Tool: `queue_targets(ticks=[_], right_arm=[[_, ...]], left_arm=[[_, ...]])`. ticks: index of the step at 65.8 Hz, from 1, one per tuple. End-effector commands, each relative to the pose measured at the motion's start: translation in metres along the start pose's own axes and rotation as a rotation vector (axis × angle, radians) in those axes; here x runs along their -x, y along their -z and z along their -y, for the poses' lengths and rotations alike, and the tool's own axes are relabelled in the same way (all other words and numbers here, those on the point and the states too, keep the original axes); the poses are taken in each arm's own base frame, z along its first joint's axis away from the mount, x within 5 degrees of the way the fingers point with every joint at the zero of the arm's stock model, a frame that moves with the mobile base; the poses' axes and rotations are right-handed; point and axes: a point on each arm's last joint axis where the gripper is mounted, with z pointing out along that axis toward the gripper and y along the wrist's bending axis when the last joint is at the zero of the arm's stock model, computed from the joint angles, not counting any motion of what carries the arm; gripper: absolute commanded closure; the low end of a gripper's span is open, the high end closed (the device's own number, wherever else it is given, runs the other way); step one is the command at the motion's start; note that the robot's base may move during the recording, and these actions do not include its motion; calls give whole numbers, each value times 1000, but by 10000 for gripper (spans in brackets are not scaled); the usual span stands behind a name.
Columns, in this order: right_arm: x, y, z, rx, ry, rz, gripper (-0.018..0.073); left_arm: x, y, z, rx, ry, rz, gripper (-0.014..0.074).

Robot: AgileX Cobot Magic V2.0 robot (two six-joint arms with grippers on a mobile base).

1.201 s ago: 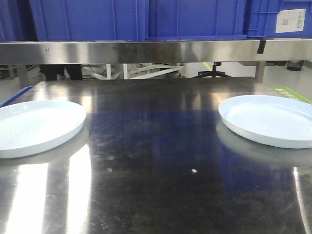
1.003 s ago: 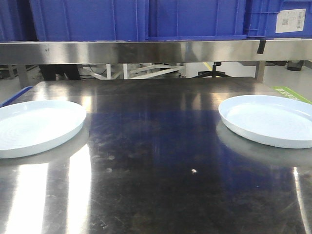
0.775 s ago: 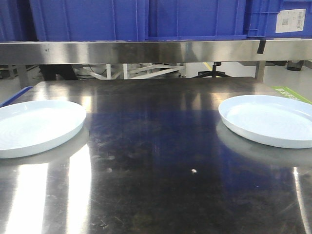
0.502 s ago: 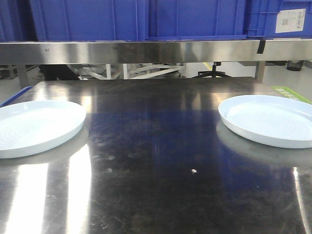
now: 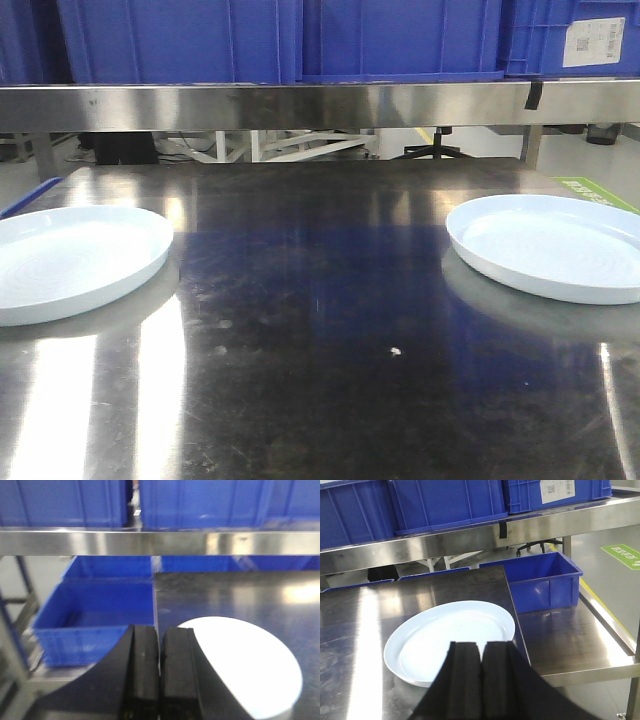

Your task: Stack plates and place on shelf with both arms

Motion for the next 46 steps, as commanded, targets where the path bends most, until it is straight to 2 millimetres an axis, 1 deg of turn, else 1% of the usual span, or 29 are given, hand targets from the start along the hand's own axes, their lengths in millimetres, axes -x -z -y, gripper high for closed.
queue_targets(ticks=[1,3,5,9,16,20,26,30,46], right_arm=[[9,2,-1,14,9,106,512],[9,2,-1,14,9,106,512],[9,2,-1,14,9,106,512],[9,2,-1,14,9,106,512],[9,2,-1,14,9,106,512],[9,2,-1,14,9,106,512],[9,2,-1,14,9,106,512],[9,2,-1,14,9,106,512],[9,2,-1,14,9,106,512]], left_arm=[[58,-8,-3,34,-43,-13,514],[70,-18,-5,56,-63,-78,514],[85,-24,-6,71,-75,-95,514],[103,-42,-7,96,-106,-157,514],[123,-68,-7,110,-131,-193,514],[126,-81,-6,109,-138,-219,514],[124,-91,-5,106,-142,-244,514],[122,-94,-5,102,-132,-261,514],[120,-93,-5,102,-126,-275,514]])
